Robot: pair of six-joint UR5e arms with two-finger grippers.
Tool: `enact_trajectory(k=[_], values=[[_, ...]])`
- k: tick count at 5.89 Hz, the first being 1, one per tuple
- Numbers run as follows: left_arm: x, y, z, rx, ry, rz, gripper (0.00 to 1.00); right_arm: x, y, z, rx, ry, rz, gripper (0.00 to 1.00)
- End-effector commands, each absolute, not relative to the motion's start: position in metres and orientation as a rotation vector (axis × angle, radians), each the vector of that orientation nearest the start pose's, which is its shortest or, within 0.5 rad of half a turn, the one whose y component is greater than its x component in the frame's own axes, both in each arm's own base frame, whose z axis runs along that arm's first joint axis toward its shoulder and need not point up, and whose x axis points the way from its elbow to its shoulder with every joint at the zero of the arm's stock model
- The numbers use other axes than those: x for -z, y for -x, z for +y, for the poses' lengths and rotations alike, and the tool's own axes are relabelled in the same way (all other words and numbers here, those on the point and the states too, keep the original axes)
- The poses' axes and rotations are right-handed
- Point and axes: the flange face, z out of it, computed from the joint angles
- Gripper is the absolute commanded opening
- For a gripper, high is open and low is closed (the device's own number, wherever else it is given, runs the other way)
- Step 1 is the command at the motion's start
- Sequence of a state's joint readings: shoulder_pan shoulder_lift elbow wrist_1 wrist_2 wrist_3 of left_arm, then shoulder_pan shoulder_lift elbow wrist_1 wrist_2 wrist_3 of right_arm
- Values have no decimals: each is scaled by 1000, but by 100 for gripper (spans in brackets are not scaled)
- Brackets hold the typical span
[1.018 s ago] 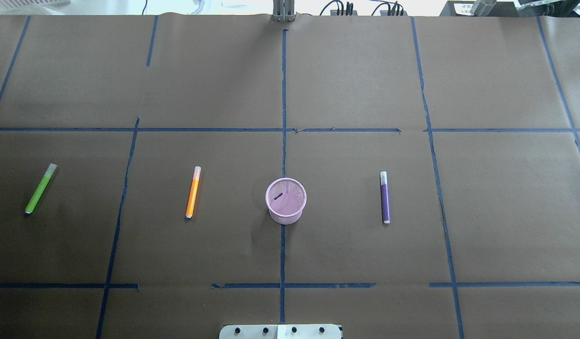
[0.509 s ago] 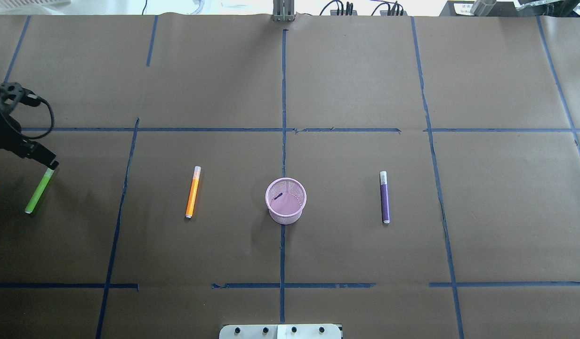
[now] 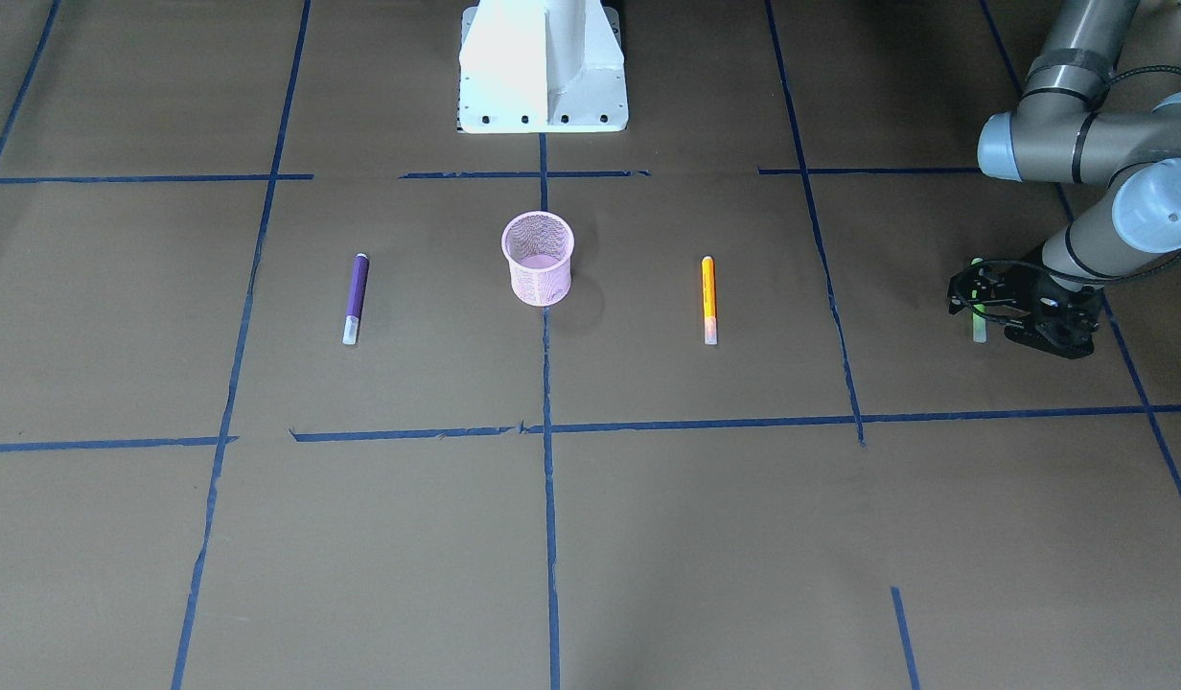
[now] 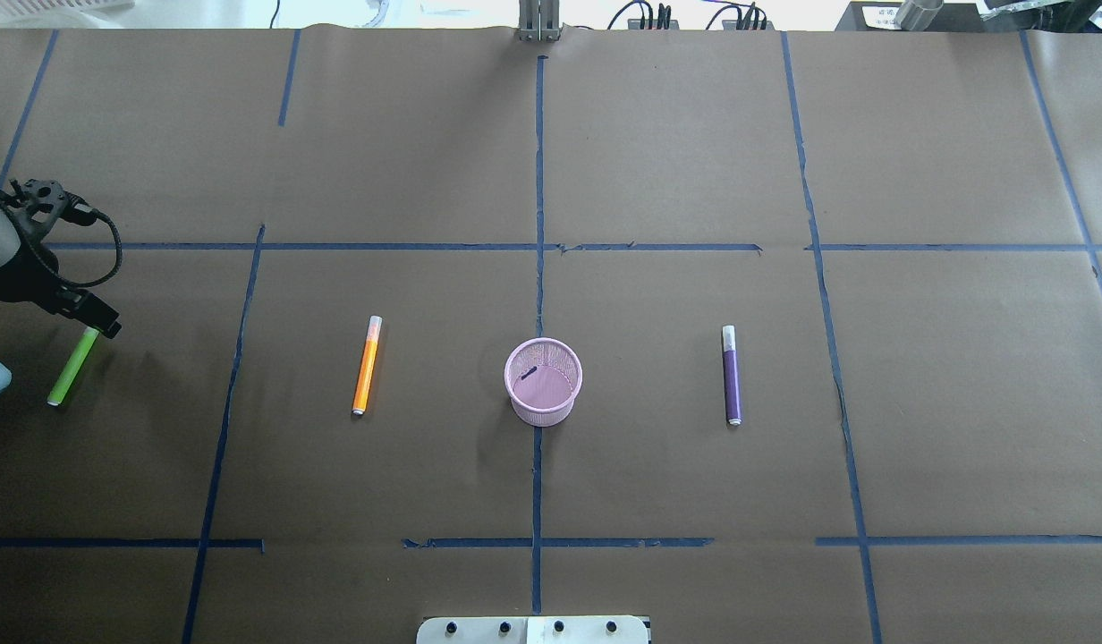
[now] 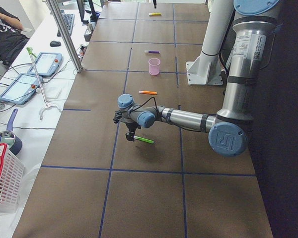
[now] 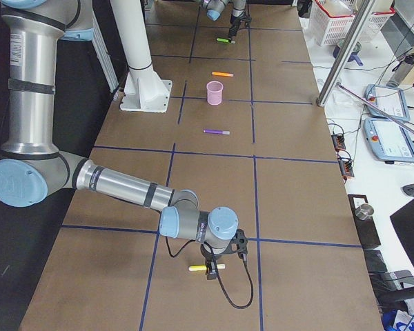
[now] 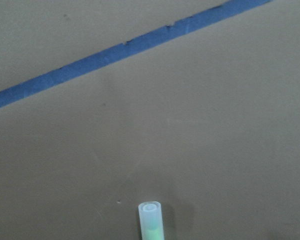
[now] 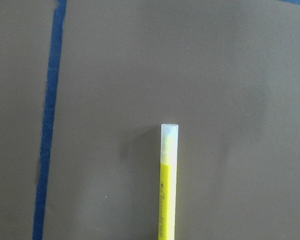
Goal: Collect pens into pen holder
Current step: 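Lower the left gripper onto the green marker and grasp it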
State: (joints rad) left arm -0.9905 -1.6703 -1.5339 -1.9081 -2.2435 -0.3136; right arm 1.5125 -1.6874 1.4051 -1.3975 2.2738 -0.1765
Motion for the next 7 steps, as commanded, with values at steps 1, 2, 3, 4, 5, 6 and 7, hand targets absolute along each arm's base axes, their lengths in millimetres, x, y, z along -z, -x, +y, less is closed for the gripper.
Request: enact_trajectory(k=[1, 2, 3, 4, 5, 6, 7], values=[[-605, -250, -501, -369, -36, 759, 100, -780, -44, -421, 186, 63, -708, 100], [-606, -251, -500, -370, -32, 758, 100, -781, -44, -421, 186, 64, -708, 100], [-607, -253, -499, -373, -28, 757, 100, -781, -44, -421, 186, 64, -708, 100], [-607, -253, -499, -374, -29, 758, 100, -782, -45, -421, 185, 67, -708, 100], [-605, -254, -499, -376, -31, 759, 100, -791, -45, -417, 178, 85, -710, 100], [-604, -254, -499, -377, -33, 759, 100, -800, -45, -416, 173, 98, -709, 100], [-603, -254, -499, -377, -34, 760, 100, -821, -43, -413, 176, 72, -707, 100]])
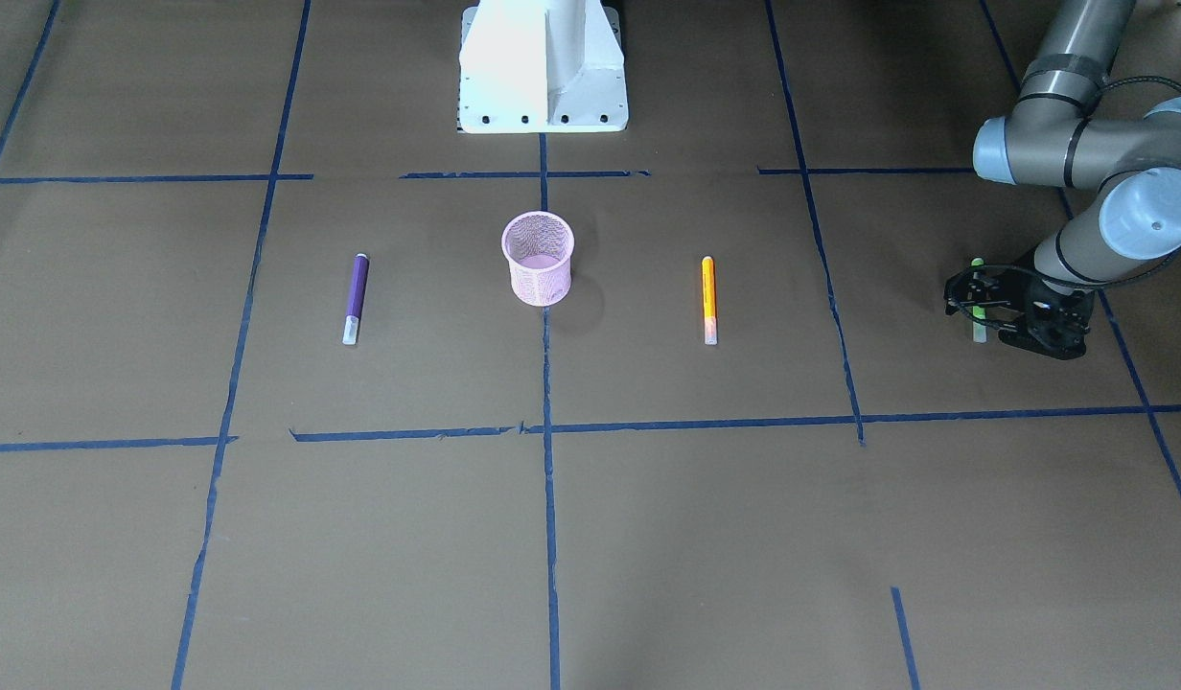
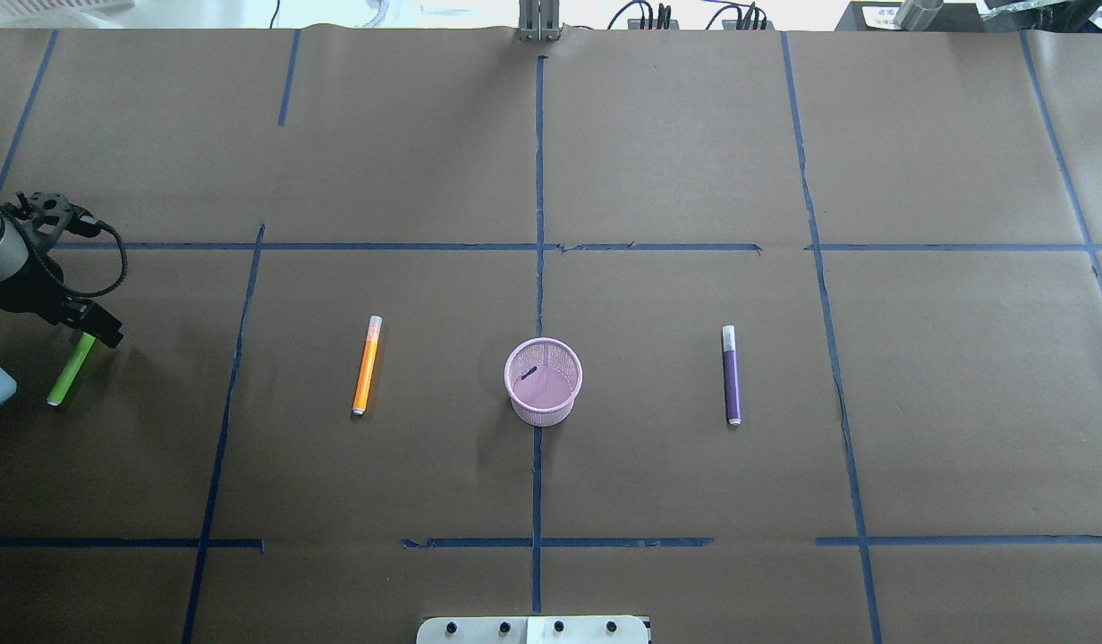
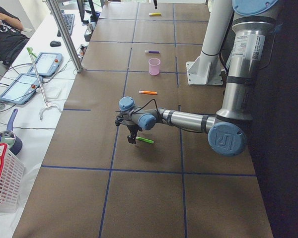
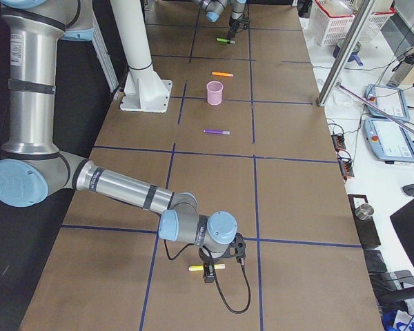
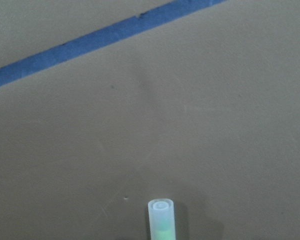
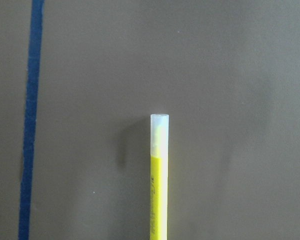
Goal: Collect pens into pen holder
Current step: 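Lower the left gripper onto the green marker and grasp it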
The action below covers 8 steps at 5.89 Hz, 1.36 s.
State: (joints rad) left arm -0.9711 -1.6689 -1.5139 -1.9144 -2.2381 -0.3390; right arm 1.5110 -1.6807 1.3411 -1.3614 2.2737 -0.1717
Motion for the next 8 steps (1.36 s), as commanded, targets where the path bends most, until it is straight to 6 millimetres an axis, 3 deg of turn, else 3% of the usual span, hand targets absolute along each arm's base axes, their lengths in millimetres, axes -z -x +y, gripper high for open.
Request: enact_trajectory(k=[1, 3, 5, 8], values=[[-603, -254, -499, -377, -34, 760, 100, -842, -41, -412, 160, 24, -699, 100], [-602, -254, -499, -378, -37, 761, 100, -850, -19, -414, 177, 16, -699, 100], [-602, -254, -499, -377, -36, 761, 100, -836, -11, -437, 184, -6, -706, 100], [-601, -255, -499, -377, -37, 762, 100, -836, -1, -436, 170, 16, -716, 100]])
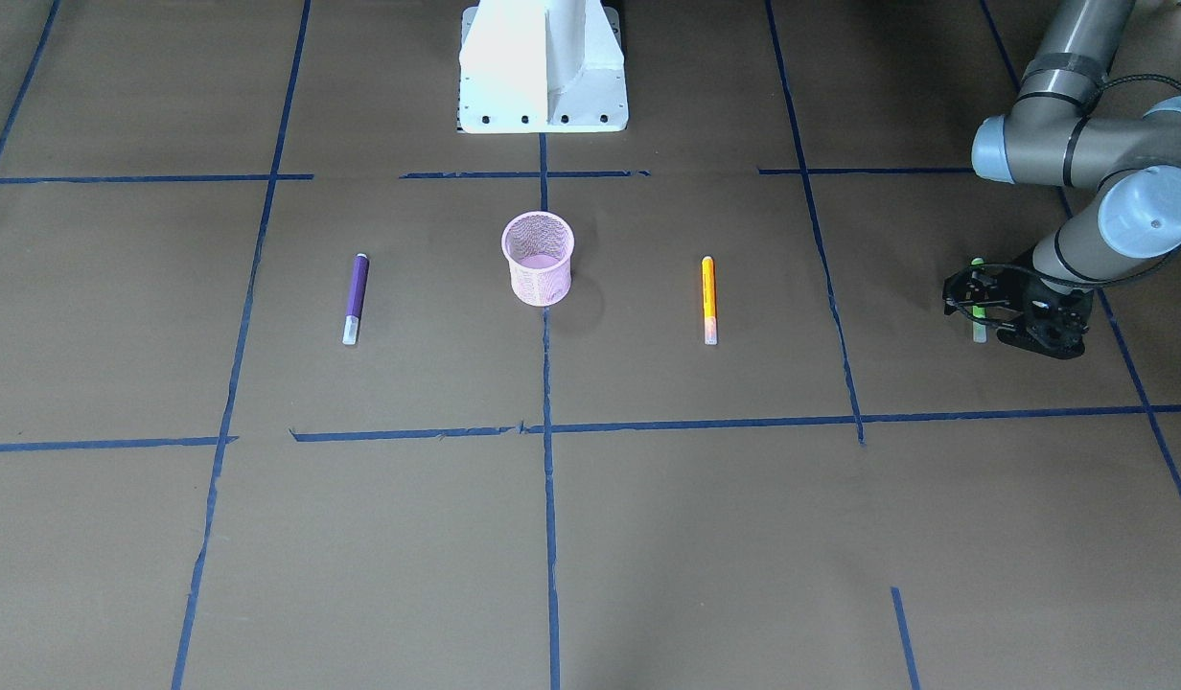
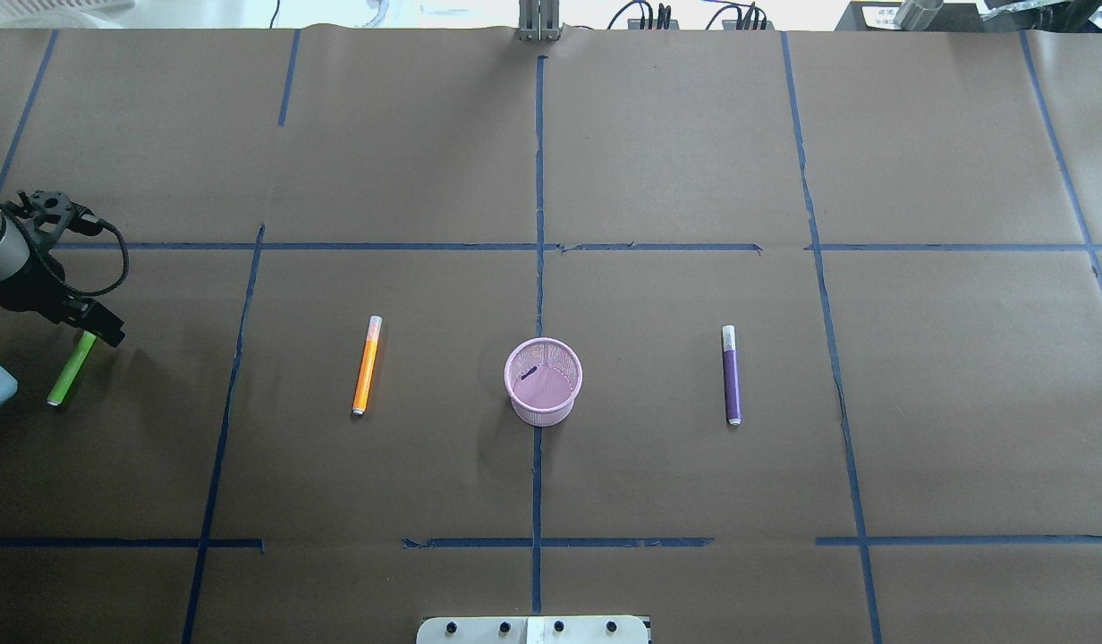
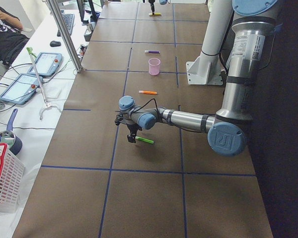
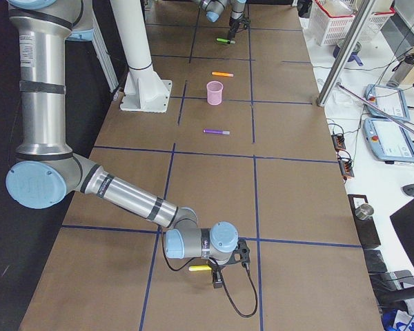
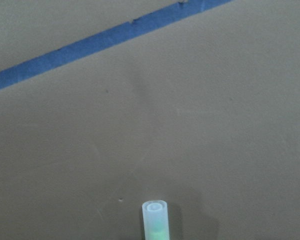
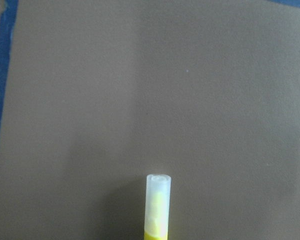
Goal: Collect pens into pen holder
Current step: 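Lower the left gripper onto the green marker and grasp it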
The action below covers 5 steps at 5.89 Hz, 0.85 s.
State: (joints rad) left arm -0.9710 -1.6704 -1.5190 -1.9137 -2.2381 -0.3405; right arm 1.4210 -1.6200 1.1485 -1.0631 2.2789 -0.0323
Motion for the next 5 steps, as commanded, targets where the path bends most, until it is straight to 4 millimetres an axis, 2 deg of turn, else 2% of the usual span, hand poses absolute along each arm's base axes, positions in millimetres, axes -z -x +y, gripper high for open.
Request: enact_trajectory(k=[1, 3, 4, 5], values=[[-601, -255, -499, -375, -36, 761, 100, -835, 0, -437, 172, 13, -720, 100], [-601, -255, -501, -376, -36, 759, 98, -833, 0, -438, 174, 9, -720, 100], [-603, -257, -500, -378, -32, 758, 85, -833, 0, -438, 174, 9, -720, 100], [-601, -257, -500, -378, -36, 759, 77, -833, 0, -438, 174, 9, -718, 100]])
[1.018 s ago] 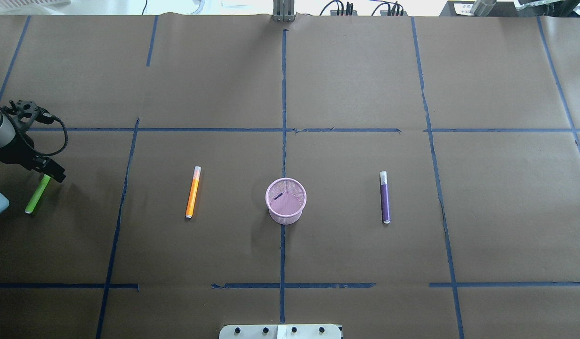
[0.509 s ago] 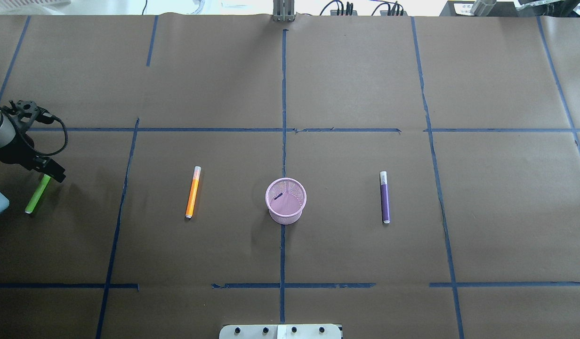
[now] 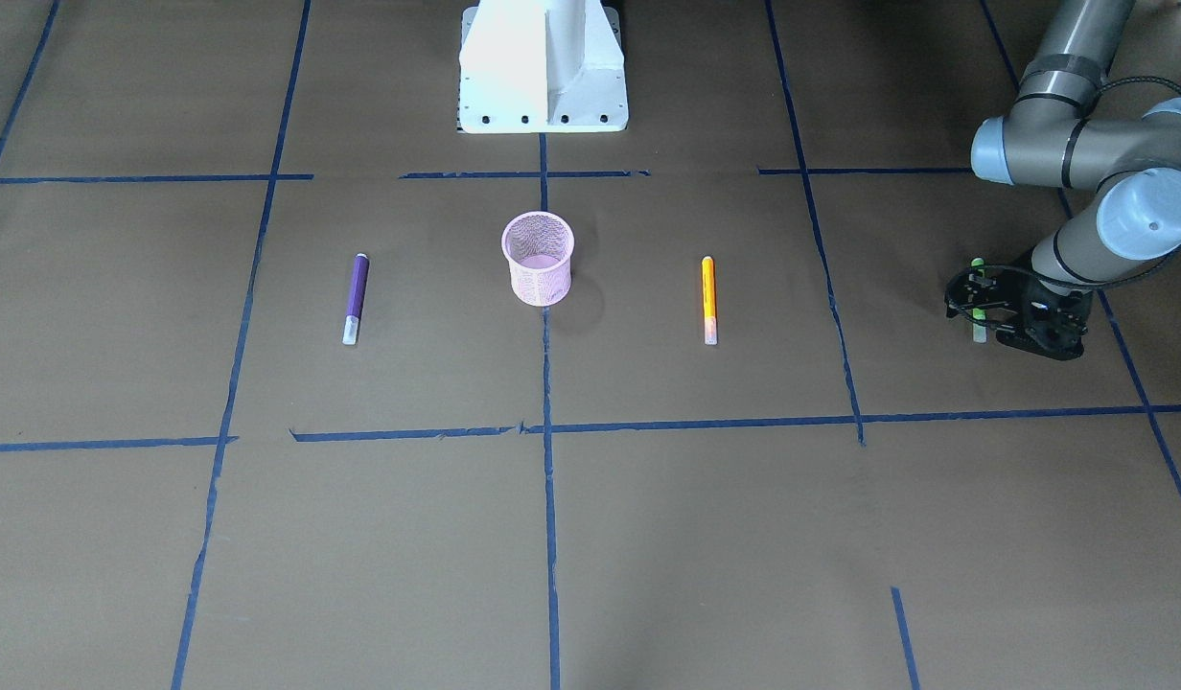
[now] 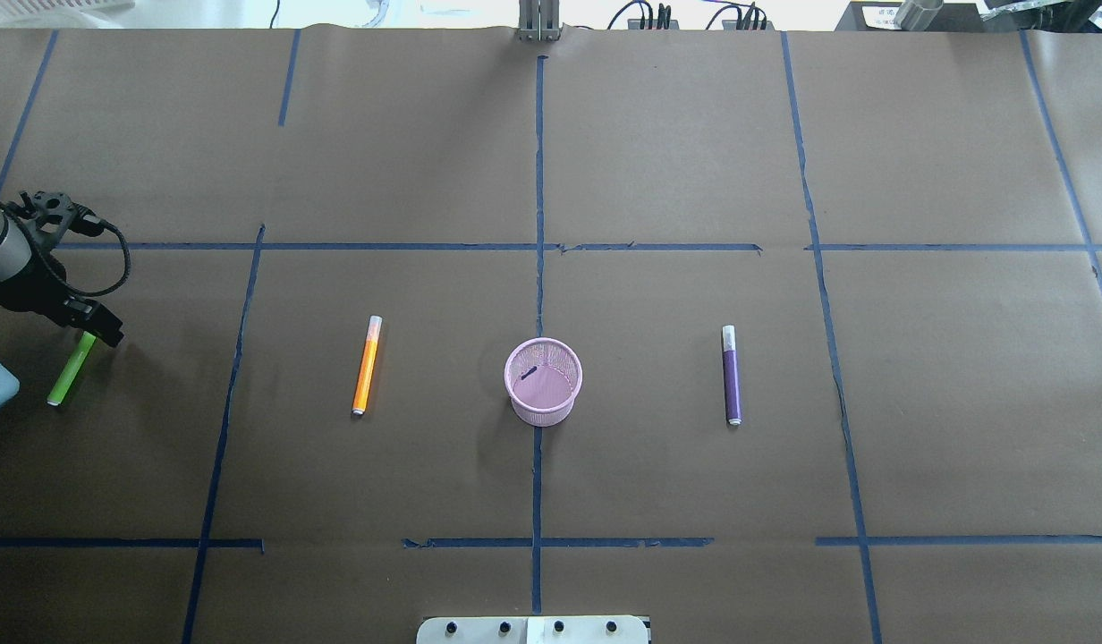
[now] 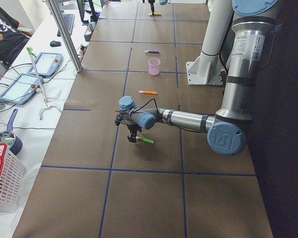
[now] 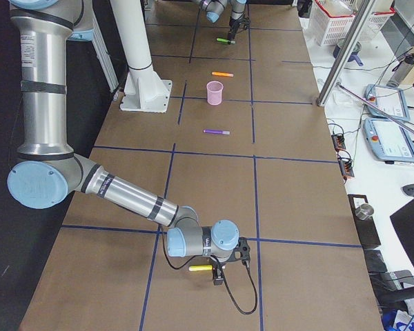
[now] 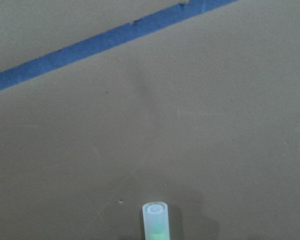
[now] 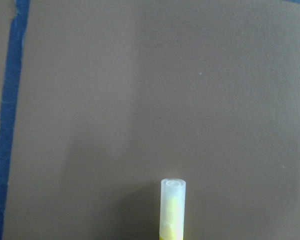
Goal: Collect pens into pen holder
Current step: 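Lower the left gripper onto the green marker and grasp it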
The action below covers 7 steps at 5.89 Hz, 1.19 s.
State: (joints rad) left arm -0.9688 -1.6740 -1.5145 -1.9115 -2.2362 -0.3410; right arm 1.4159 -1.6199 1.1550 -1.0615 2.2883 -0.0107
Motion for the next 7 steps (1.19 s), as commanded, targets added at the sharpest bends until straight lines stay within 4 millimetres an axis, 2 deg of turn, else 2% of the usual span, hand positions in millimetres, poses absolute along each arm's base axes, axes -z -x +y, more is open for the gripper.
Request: enact_trajectory(k=[1, 2, 4, 5, 6, 7], values=[[-597, -258, -502, -379, -40, 761, 69, -833, 0, -438, 175, 11, -720, 100], [-598, -258, -502, -379, -41, 759, 55, -833, 0, -438, 174, 12, -720, 100], [-597, -258, -502, -379, -40, 761, 18, -833, 0, -438, 174, 12, -720, 100], [-597, -258, -502, -381, -42, 761, 8, -833, 0, -438, 175, 11, -720, 100], [-594, -259, -503, -383, -45, 764, 3, -833, 0, -438, 174, 12, -720, 100], [-578, -257, -505, -392, -70, 778, 0, -833, 0, -438, 174, 12, -720, 100]])
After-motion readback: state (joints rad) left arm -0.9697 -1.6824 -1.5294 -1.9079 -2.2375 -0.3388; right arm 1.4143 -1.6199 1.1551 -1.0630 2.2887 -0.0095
